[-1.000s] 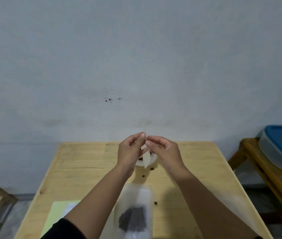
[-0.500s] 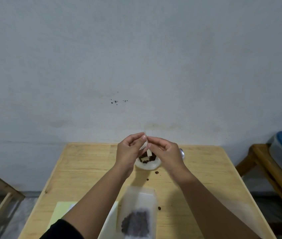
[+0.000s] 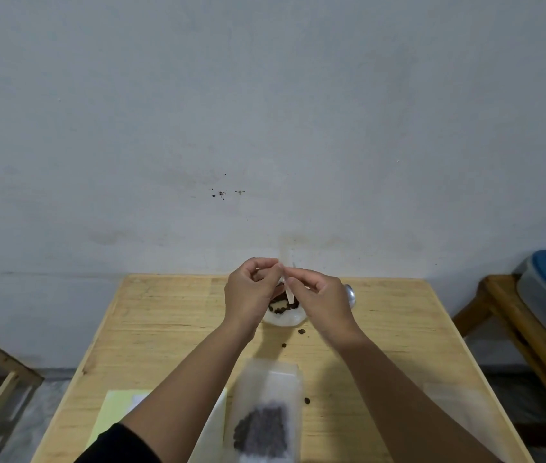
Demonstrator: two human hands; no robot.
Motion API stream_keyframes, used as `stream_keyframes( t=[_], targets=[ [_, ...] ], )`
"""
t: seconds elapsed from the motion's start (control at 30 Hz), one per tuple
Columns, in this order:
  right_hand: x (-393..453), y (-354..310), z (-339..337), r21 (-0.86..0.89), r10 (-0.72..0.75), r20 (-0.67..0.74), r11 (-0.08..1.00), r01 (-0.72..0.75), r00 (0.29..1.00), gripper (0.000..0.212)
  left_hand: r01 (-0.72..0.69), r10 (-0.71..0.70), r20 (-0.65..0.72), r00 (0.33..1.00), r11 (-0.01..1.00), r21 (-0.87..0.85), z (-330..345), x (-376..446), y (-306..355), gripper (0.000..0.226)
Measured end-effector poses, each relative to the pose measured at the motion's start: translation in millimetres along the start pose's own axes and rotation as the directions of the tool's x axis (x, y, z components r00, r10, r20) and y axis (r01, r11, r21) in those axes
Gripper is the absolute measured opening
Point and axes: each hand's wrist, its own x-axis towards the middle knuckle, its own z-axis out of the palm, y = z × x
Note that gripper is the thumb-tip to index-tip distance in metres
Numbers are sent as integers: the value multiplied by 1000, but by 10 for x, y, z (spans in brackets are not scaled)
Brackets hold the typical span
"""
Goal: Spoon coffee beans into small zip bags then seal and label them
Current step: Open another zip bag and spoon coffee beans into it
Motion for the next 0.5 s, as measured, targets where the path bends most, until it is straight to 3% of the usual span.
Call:
stream_keyframes(
  t=[0.17,0.33,0.43,0.5],
  targets=[
    [-12,29,59,-146,-27,-28,989,23,999,33,-63,80,-71,994,973,223,29,-3,-30,16],
    [-11,36,72,-271,-94,-183,962,42,979,19,-69,82,-42,996,967,247,29,-36,-22,24],
    [1,23,99,-340,-162,-165,935,98,973,7,-37,55,-76,996,974,223,40,-23,-19,24],
    [13,25,105,-396,-221,-126,905,155,967,11,-31,55,-101,993,974,224,40,-7,-8,21]
  ],
)
